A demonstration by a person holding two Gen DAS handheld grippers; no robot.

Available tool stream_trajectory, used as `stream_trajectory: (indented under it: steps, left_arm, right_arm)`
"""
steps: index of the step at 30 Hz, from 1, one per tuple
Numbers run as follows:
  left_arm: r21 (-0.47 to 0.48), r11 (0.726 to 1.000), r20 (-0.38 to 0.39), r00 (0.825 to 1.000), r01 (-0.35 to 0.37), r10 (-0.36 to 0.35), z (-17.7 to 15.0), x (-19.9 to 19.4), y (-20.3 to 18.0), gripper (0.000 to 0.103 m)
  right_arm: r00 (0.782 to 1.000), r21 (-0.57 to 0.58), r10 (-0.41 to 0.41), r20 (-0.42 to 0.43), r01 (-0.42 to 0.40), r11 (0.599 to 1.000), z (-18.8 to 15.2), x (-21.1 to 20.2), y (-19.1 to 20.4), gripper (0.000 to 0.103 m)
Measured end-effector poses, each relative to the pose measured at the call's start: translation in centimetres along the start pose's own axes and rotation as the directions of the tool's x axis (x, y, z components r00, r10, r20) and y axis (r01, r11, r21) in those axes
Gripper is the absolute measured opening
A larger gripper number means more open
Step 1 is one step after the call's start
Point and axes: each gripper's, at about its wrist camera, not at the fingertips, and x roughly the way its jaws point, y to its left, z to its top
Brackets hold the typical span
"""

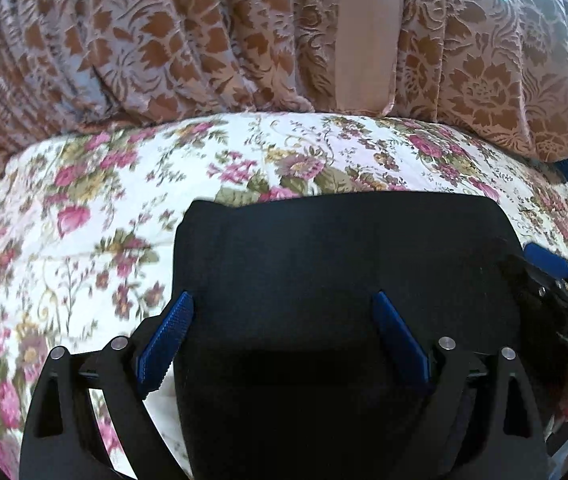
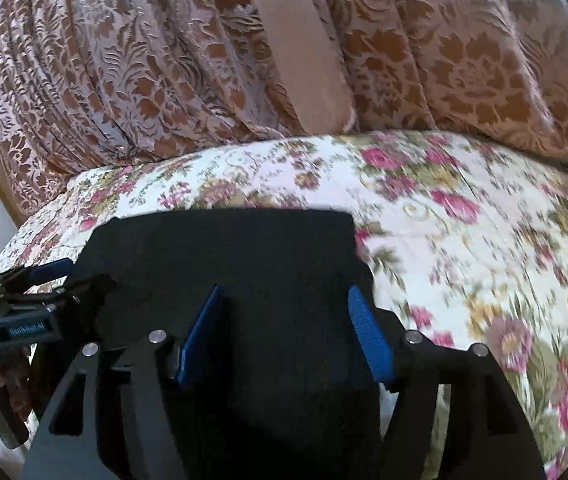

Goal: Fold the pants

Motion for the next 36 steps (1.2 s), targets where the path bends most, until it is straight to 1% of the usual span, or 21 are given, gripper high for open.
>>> stream_trajectory:
  steps: [2,3,8,12,15,20,22,24,25,28,30,36]
  left_arm:
    - [-0.028,1.0,-0.006,1.0,0.009,-0.009,-0.6,-0.3,0.6,0.09]
    - [-0.034,0.999,-0.005,1.0,0.011,-0.011,-0.9,-0.5,0.7,0.09]
    - [-0.05,0.999,-0.009,1.0,0.019,-0.02,-2.5,-1.6,1.3,0.09]
    - [-0.116,0.992,-0.031,0.998,0.055,-0.059,-3.5,-2.3,2.2,0.09]
    - [-0.16,0.984,-0.044,0.995,0.082,-0.09,-4.3,-2.7,2.8,0.09]
    - [-0.213,0.969,-0.04,0.989,0.127,-0.139,-5.8,-3.2,3.4,0.09]
    - [-0.244,0.958,-0.046,0.985,0.15,-0.166,-6.1,-3.2,3.6,0.09]
    - [-0.287,0.94,-0.054,0.977,0.185,-0.208,-6.5,-3.1,4.1,0.09]
    - [-0.308,0.93,-0.061,0.971,0.201,-0.23,-6.7,-3.0,4.3,0.09]
    - [-0.34,0.911,-0.067,0.961,0.232,-0.27,-7.0,-2.9,4.5,0.09]
    - [-0.346,0.905,-0.061,0.956,0.248,-0.286,-7.2,-2.9,4.6,0.09]
    - [-0.338,0.896,-0.049,0.945,0.289,-0.323,-7.9,-3.1,4.8,0.091]
  right_arm:
    - [1.0,0.04,0.015,-0.015,-0.014,0.999,-0.7,-0.3,-0.6,0.069]
    - [1.0,0.056,0.016,-0.019,-0.015,0.998,-1.0,-0.5,-0.9,0.071]
    - [0.999,0.129,0.038,-0.039,-0.033,0.991,-2.5,-1.5,-1.9,0.073]
    - [0.996,0.177,0.062,-0.07,-0.049,0.983,-3.2,-2.1,-2.3,0.08]
    - [0.992,0.22,0.089,-0.088,-0.068,0.973,-3.9,-2.4,-2.7,0.083]
    - [0.98,0.304,0.161,-0.114,-0.12,0.945,-4.8,-2.4,-3.5,0.09]
    - [0.973,0.34,0.196,-0.119,-0.145,0.929,-5.1,-2.2,-3.9,0.092]
    - [0.965,0.373,0.235,-0.119,-0.176,0.911,-5.5,-2.0,-4.2,0.094]
    - [0.962,0.38,0.245,-0.118,-0.185,0.906,-5.6,-2.1,-4.3,0.094]
    - [0.955,0.378,0.272,-0.119,-0.21,0.902,-5.7,-2.1,-4.3,0.098]
    - [0.951,0.385,0.285,-0.122,-0.219,0.896,-5.7,-1.9,-4.4,0.101]
    - [0.945,0.409,0.31,-0.104,-0.244,0.88,-6.1,-2.0,-5.0,0.101]
